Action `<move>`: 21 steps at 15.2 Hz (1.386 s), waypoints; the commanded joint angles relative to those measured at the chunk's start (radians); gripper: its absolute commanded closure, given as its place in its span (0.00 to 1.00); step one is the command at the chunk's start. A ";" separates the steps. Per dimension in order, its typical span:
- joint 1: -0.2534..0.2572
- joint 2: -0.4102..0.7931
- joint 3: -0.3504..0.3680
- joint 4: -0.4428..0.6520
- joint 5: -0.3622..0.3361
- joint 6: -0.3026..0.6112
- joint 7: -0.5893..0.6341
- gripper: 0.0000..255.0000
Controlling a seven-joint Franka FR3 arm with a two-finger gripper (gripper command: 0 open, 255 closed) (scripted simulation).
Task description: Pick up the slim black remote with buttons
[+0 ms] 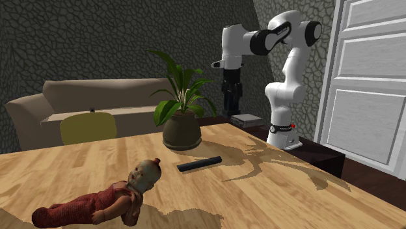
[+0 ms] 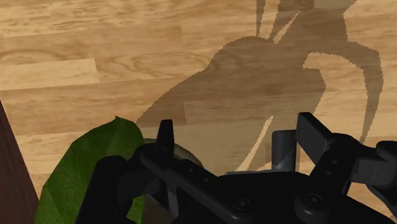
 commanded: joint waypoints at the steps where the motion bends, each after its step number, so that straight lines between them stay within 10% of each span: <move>1: -0.002 0.074 0.015 0.029 -0.007 0.051 0.023 0.00; 21: 0.076 0.838 0.059 0.544 -0.222 0.323 0.298 0.00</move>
